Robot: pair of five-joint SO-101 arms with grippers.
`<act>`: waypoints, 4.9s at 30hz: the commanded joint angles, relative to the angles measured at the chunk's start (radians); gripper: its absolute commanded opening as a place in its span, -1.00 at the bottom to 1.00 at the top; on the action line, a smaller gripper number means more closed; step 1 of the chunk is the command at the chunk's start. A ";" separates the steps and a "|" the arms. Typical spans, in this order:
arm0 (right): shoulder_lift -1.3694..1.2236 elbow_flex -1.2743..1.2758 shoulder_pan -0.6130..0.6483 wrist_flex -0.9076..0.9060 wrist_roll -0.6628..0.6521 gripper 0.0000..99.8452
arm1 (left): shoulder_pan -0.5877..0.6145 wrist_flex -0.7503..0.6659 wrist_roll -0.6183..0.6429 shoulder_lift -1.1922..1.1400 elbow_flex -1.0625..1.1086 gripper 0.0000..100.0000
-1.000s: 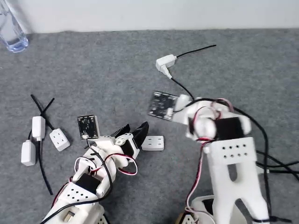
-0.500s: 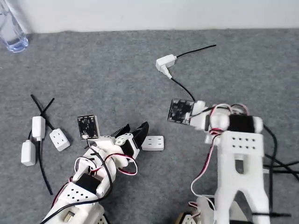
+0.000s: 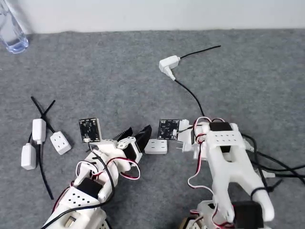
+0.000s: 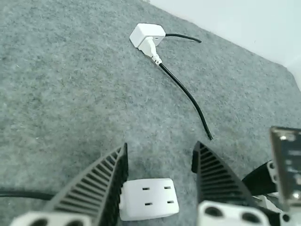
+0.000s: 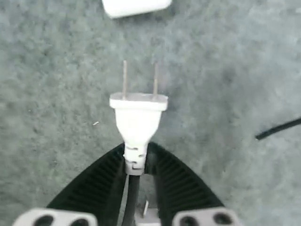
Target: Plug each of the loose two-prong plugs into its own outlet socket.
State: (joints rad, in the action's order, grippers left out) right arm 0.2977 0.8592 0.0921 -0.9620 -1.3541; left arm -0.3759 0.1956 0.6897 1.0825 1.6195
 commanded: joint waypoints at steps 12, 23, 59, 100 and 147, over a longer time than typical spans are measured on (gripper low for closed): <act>-0.010 -0.011 0.056 0.012 0.012 -0.57 | 0.003 -0.014 -0.017 0.008 -0.005 -0.57; -0.019 -0.005 0.039 0.007 0.012 -0.34 | 0.003 -0.014 -0.017 0.011 -0.005 -0.57; -0.019 -0.068 0.153 -0.216 -0.041 -0.36 | 0.005 -0.014 -0.017 0.011 -0.004 -0.57; -0.225 -0.221 0.148 -0.294 0.026 -0.37 | 0.003 -0.014 -0.018 0.005 -0.004 -0.57; 0.021 0.163 0.298 -0.119 0.106 -0.53 | -0.003 -0.014 -0.018 0.011 0.007 -0.57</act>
State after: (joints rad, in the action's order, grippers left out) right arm 0.3268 1.0188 0.3284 -1.0833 -1.2543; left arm -0.3698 0.1972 0.6790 1.0810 1.6441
